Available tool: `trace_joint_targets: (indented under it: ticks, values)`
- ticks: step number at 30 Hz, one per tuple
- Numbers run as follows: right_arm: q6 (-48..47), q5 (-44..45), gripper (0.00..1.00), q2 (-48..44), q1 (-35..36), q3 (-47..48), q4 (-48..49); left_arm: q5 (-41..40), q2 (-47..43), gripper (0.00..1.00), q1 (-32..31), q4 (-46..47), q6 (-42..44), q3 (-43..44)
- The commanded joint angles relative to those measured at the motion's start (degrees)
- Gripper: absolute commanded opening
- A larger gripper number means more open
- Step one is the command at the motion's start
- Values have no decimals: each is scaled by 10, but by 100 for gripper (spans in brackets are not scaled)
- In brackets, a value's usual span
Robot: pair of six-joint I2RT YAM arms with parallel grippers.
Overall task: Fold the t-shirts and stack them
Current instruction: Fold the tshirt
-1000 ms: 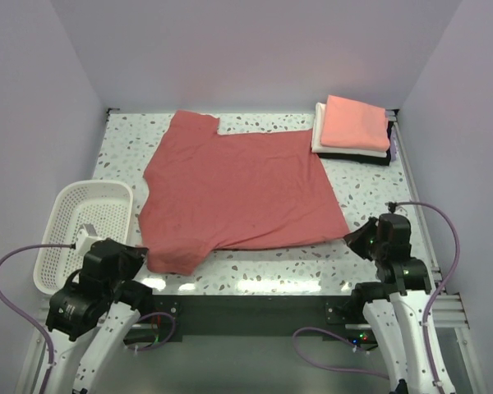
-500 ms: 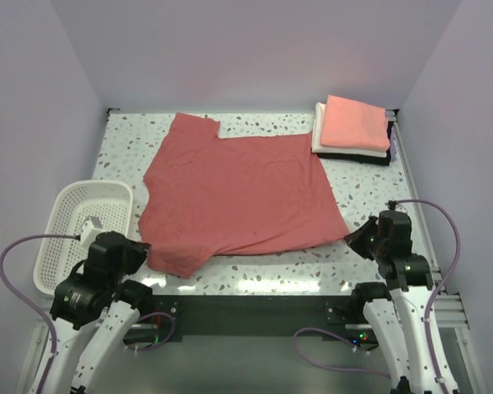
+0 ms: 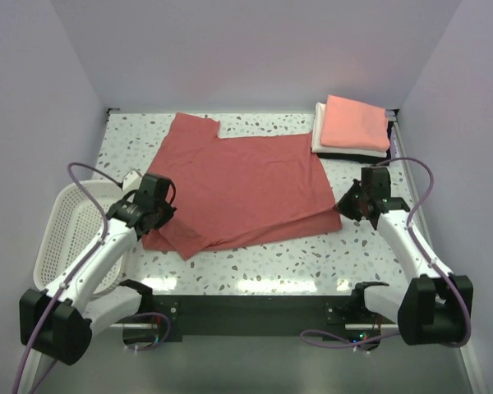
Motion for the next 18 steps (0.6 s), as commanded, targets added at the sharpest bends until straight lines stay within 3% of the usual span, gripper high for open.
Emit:
trace_joint_targets:
  ticks: [1, 7, 11, 18]
  values:
    - [-9, -6, 0, 56, 0, 43, 79, -44, 50, 0, -1, 66, 22, 61]
    - [-3, -21, 0, 134, 0, 71, 130, -66, 114, 0, 16, 81, 42, 117]
    - [1, -31, 0, 182, 0, 82, 154, -38, 147, 0, 63, 99, 66, 130]
    - [9, -20, 0, 189, -12, 66, 181, -5, 195, 0, 103, 122, 99, 150]
